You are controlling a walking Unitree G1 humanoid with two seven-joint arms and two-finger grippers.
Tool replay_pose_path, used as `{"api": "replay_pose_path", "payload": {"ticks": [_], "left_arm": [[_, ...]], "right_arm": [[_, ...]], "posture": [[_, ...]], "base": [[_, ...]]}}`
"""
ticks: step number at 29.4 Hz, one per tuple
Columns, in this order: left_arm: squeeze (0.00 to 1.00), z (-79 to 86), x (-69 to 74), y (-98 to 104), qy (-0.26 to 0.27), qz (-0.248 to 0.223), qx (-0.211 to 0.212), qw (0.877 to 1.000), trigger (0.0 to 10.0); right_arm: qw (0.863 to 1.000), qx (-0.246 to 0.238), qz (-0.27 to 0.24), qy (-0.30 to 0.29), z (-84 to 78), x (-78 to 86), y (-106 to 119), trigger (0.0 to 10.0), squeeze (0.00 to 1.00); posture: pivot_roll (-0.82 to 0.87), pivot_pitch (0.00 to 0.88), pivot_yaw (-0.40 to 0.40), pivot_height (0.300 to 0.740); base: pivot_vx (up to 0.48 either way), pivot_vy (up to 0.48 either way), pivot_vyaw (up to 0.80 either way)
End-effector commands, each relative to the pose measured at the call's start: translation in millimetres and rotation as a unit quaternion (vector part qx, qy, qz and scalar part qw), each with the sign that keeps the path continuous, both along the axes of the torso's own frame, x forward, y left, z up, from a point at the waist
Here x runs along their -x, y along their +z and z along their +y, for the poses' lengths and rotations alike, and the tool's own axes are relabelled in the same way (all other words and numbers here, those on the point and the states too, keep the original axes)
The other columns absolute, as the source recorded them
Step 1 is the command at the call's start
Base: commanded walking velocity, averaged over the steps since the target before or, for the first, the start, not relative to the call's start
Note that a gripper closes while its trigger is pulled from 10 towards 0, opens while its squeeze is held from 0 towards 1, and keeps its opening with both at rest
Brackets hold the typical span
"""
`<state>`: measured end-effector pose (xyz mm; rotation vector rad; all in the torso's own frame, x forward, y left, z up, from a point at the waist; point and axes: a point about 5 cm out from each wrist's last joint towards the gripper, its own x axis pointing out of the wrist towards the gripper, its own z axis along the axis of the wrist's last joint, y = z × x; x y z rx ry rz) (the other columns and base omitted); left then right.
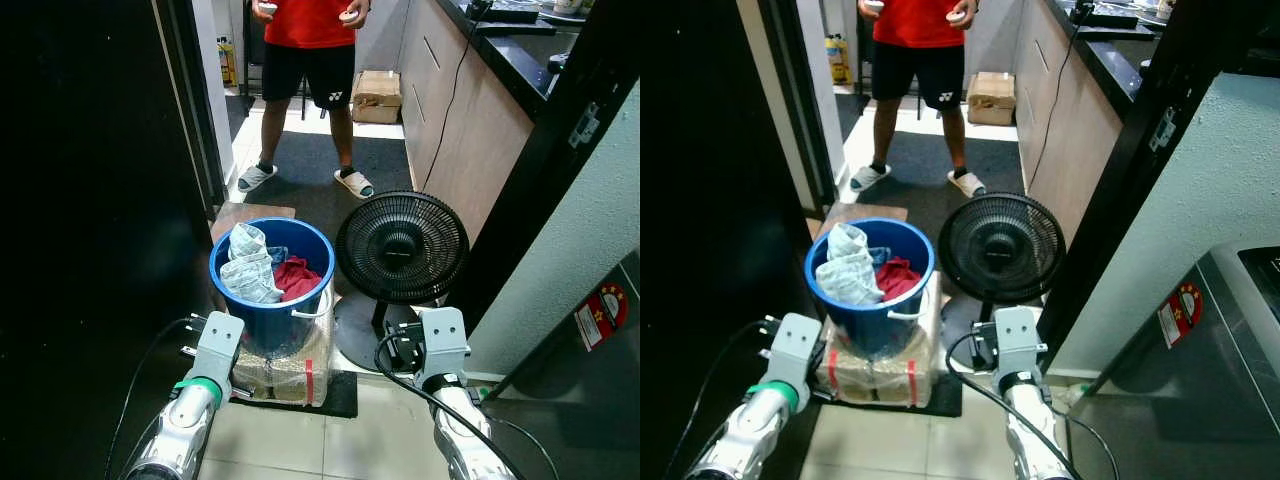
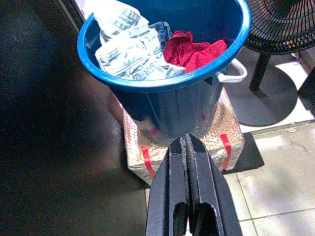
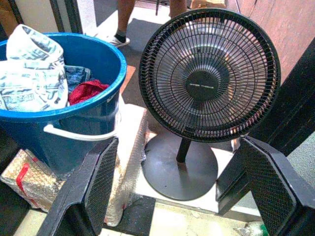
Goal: Clothes washing
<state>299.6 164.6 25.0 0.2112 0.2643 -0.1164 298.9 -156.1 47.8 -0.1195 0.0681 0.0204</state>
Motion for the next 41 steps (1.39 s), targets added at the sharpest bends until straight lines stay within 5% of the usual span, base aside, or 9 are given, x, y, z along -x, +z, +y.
{"api": "replay_pose_path", "payload": {"ticks": [1,41], "left_arm": [[0.00,-0.4,4.8,-6.4,0.000,0.015,-0.003,1.000,10.0],[0.00,-1.6,7.2,-7.3,-0.001,0.016,0.002,1.000,10.0]], "right_arm": [[1.000,-0.004,0.007,-0.002,-0.5,3.2,-3.6,10.0,0.00],[1.000,-0.008,0.010,0.001,1.1,6.6,-6.0,10.0,0.00]], "posture": [[0.00,0.000,0.032,0.740],[0.00,0.000,0.033,0.740]], "base": [[0.000,0.000,0.00],[0.000,0.000,0.00]]}}
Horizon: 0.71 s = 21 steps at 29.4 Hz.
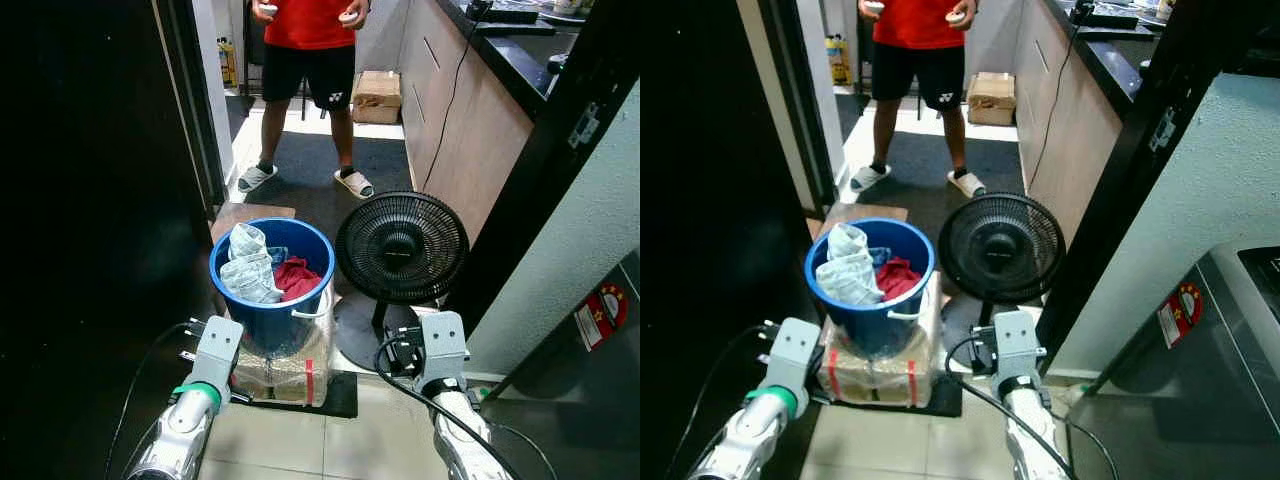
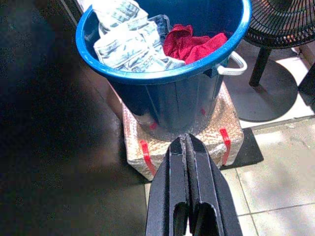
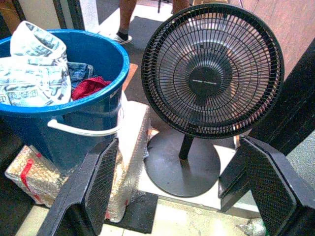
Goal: Clothes washing
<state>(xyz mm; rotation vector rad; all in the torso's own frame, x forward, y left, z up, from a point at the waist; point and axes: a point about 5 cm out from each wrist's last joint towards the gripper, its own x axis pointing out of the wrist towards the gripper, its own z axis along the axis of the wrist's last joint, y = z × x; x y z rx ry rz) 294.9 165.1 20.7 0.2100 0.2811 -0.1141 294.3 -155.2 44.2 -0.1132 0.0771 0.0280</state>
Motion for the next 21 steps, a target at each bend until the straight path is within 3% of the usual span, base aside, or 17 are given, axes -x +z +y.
{"api": "replay_pose_path", "payload": {"ticks": [1,21], "left_arm": [[0.00,-2.0,2.4,-2.8,-0.003,0.007,0.002,1.000,10.0],[0.00,-1.6,2.3,-2.2,-0.005,0.007,0.004,1.000,10.0]], "right_arm": [[1.000,-0.005,0.005,-0.002,0.3,2.0,-2.3,10.0,0.00],[1.000,-0.003,0.006,0.002,1.1,0.7,-1.7,10.0,0.00]], "posture": [[0.00,0.000,0.033,0.740],[0.01,0.000,0.031,0.740]], "base": [[0.000,0.000,0.00],[0.000,0.000,0.00]]}}
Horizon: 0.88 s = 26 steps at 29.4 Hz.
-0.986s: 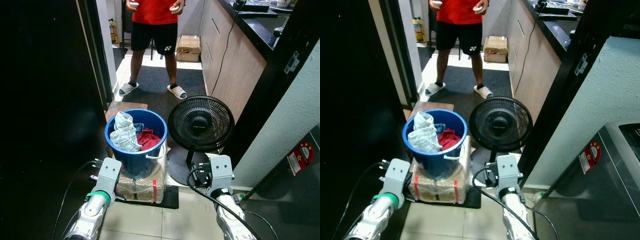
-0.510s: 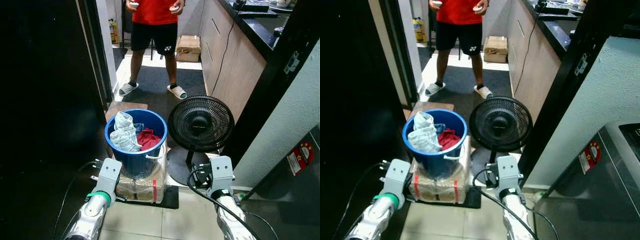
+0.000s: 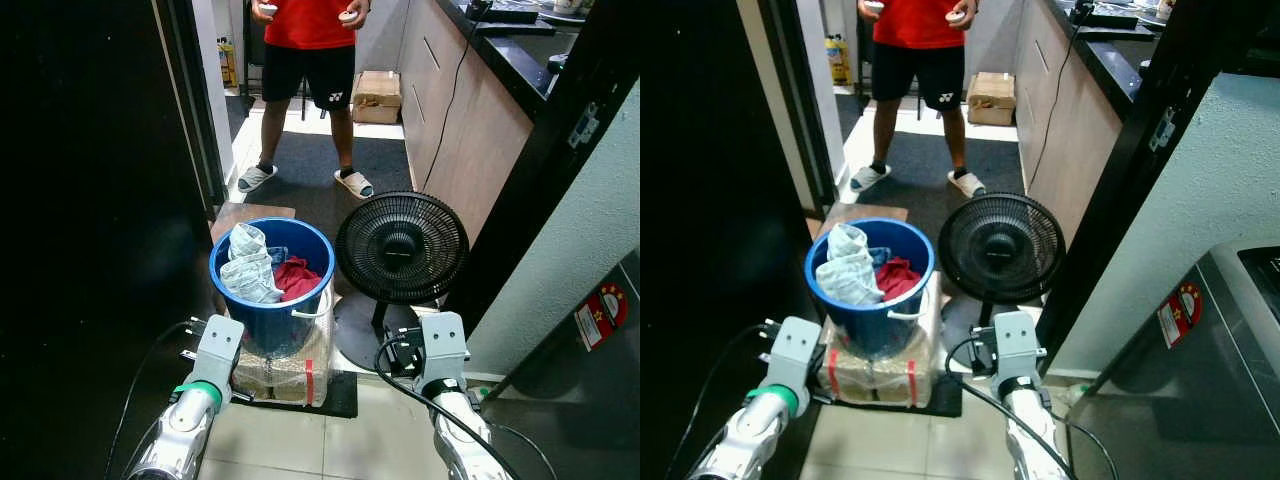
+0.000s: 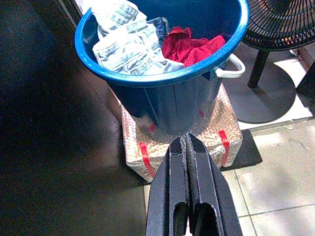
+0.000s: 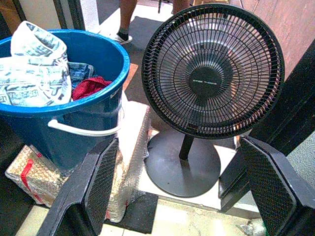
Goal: Clothes washing
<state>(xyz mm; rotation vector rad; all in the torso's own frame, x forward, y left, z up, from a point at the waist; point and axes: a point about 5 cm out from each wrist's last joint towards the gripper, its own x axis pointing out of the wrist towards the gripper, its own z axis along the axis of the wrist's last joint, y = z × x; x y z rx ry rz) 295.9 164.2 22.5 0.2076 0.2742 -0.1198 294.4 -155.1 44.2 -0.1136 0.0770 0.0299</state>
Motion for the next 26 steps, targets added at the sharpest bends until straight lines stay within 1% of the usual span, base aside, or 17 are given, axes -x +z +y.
{"api": "replay_pose_path", "payload": {"ticks": [1,11,26], "left_arm": [[0.00,-0.8,3.1,-3.7,-0.002,0.009,0.003,1.000,10.0],[0.00,-1.6,1.8,-1.8,-0.004,0.003,0.000,1.000,10.0],[0.00,-1.1,2.0,-2.0,-0.002,0.004,-0.003,1.000,10.0]], "right_arm": [[1.000,-0.002,0.005,0.001,1.0,0.6,-1.5,10.0,0.00],[1.000,-0.001,0.005,0.003,0.8,-0.3,-1.0,10.0,0.00],[1.000,0.004,0.006,0.009,3.8,0.5,-1.9,10.0,0.00]], "posture": [[0.01,0.000,0.031,0.740],[0.01,0.000,0.029,0.740],[0.01,0.000,0.032,0.740]], "base": [[0.000,0.000,0.00],[0.025,0.000,0.00],[0.476,0.000,0.00]]}}
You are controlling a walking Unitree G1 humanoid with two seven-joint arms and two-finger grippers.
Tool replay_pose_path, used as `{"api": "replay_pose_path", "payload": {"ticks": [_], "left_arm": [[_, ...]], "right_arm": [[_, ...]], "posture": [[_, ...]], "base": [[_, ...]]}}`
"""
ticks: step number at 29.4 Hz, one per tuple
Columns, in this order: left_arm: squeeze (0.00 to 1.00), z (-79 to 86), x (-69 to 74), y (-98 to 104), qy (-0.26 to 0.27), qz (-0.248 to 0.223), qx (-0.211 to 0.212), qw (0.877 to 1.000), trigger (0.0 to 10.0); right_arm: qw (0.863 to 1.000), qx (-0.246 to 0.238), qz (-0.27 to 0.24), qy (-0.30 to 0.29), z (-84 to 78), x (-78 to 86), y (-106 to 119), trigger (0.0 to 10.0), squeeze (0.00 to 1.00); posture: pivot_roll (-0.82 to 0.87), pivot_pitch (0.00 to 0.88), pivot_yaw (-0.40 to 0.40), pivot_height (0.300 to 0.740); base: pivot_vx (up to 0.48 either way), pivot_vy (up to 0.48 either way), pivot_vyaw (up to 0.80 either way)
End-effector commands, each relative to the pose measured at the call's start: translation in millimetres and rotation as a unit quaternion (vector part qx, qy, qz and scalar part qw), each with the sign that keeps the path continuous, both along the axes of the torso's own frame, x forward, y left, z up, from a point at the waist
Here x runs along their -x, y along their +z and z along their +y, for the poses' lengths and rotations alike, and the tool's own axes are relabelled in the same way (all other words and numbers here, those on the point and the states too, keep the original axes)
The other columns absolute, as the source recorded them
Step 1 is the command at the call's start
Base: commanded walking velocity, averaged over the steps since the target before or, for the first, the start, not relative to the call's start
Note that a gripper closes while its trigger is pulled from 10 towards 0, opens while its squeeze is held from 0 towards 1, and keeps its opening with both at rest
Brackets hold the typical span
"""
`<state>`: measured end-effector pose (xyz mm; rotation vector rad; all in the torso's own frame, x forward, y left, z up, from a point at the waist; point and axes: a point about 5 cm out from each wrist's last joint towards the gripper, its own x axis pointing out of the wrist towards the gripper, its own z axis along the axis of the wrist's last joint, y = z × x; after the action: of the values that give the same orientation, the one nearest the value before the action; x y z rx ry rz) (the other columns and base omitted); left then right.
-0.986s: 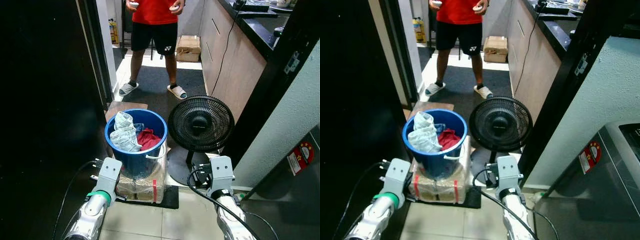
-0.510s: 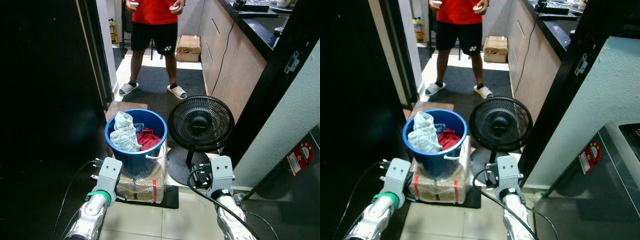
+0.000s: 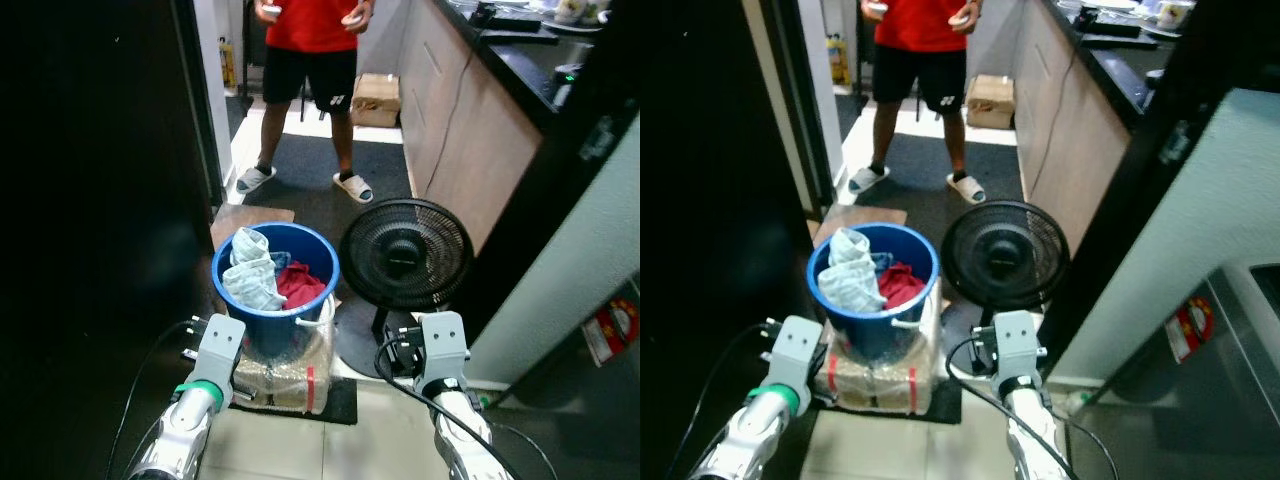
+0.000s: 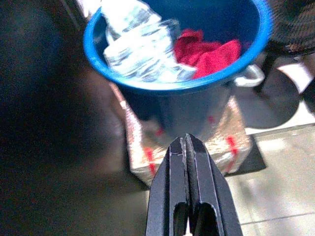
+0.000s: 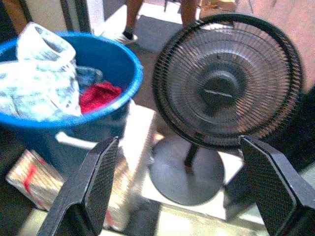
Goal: Clothes washing
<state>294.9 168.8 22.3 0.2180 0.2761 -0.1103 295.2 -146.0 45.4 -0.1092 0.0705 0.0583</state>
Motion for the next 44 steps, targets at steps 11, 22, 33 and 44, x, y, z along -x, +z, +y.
{"api": "replay_pose_path", "payload": {"ticks": [11,22,33,44], "left_arm": [[0.00,-5.7,1.4,-2.4,-0.006,0.005,0.002,1.000,10.0],[0.00,-5.9,2.6,-4.3,-0.003,0.013,0.005,1.000,10.0],[0.00,-8.2,3.1,-5.0,-0.006,0.014,0.007,1.000,10.0],[0.00,-8.7,4.2,-6.7,-0.006,0.019,0.005,1.000,10.0]], "right_arm": [[1.000,0.006,0.009,-0.007,-6.2,1.8,-3.3,10.0,0.00],[1.000,0.007,0.009,-0.008,-6.2,3.4,-3.6,10.0,0.00],[1.000,0.008,0.008,-0.007,-7.0,3.3,-3.3,10.0,0.00],[1.000,0.005,0.007,-0.006,-6.3,3.3,-2.5,10.0,0.00]], "posture": [[0.01,0.000,0.033,0.740],[0.00,0.000,0.034,0.740],[0.00,0.000,0.031,0.740],[0.00,0.000,0.031,0.740]], "base": [[0.456,0.000,0.00],[0.309,0.000,0.00],[0.000,0.000,0.00],[0.000,0.000,0.00]]}}
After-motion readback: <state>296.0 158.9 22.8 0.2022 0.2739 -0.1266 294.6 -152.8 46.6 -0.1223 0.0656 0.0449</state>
